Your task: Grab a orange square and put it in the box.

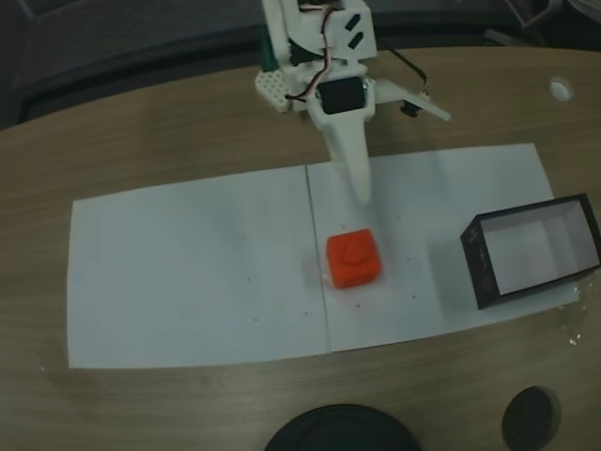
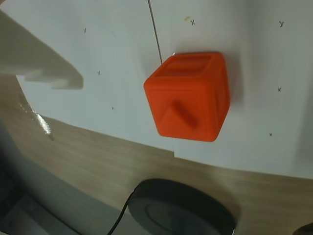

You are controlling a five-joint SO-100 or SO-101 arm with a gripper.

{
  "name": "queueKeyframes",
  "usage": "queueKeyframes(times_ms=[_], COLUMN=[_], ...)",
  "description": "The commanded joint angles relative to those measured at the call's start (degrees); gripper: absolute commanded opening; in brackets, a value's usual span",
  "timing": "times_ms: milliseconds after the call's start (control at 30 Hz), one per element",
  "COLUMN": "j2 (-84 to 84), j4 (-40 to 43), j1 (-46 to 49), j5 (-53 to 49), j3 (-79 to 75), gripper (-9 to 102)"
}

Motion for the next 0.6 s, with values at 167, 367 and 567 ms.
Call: queueKeyframes(times_ms=[167,367,567], j2=[-34.10,-46.76,-54.32], j4=[9.93,10.90,10.90], j1=[-2.55,-2.46,-2.02], j5=[2.99,3.60,3.60], j3=[-26.81,-33.31,-37.35], gripper=[34,34,34])
